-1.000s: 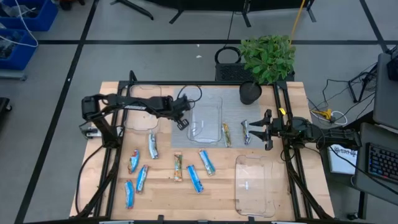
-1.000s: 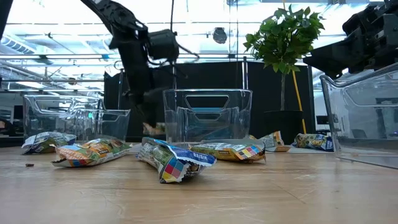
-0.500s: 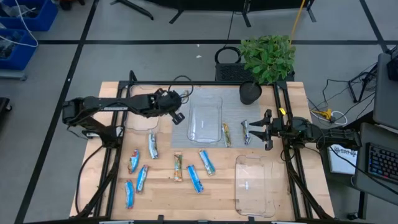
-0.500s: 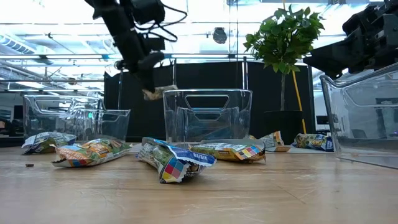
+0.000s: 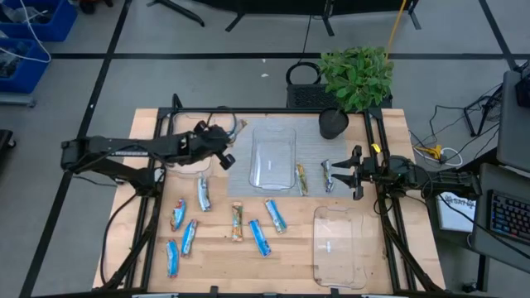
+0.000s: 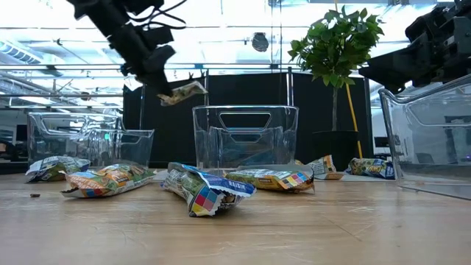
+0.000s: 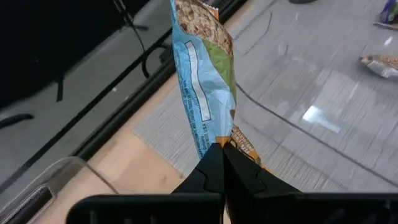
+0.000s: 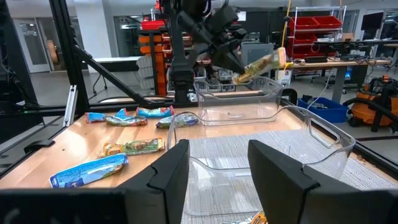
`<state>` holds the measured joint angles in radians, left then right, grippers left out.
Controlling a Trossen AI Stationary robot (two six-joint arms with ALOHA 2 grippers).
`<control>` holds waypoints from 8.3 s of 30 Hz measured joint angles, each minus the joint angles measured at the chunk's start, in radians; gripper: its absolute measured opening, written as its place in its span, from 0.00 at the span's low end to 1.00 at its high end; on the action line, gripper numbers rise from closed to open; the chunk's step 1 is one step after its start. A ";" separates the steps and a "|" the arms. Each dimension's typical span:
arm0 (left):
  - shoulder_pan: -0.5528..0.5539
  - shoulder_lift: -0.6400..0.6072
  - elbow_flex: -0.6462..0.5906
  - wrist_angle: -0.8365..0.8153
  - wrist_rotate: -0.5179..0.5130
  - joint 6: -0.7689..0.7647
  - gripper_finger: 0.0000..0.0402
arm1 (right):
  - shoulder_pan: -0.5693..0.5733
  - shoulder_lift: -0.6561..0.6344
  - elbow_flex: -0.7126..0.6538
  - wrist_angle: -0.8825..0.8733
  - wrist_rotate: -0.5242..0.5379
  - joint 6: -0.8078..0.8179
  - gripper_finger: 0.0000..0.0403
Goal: Pick and place Granola Bars by type
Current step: Put the yellow granola bar into the top left transparent bin
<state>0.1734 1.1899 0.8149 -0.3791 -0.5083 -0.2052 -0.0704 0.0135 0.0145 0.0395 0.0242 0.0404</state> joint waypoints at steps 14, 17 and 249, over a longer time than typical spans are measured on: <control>0.004 -0.364 -0.170 -0.035 -0.025 -0.019 0.00 | 0.000 0.000 0.000 0.000 0.000 0.000 0.39; 0.005 -0.420 -0.170 -0.136 -0.083 -0.079 0.00 | 0.000 0.000 0.000 0.000 0.000 0.000 0.39; -0.414 0.427 0.007 0.037 0.586 -0.890 0.09 | 0.000 0.001 0.000 0.000 0.000 0.000 0.39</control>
<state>-0.2409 1.6169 0.8215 -0.3424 0.0780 -1.0951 -0.0704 0.0147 0.0147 0.0395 0.0242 0.0403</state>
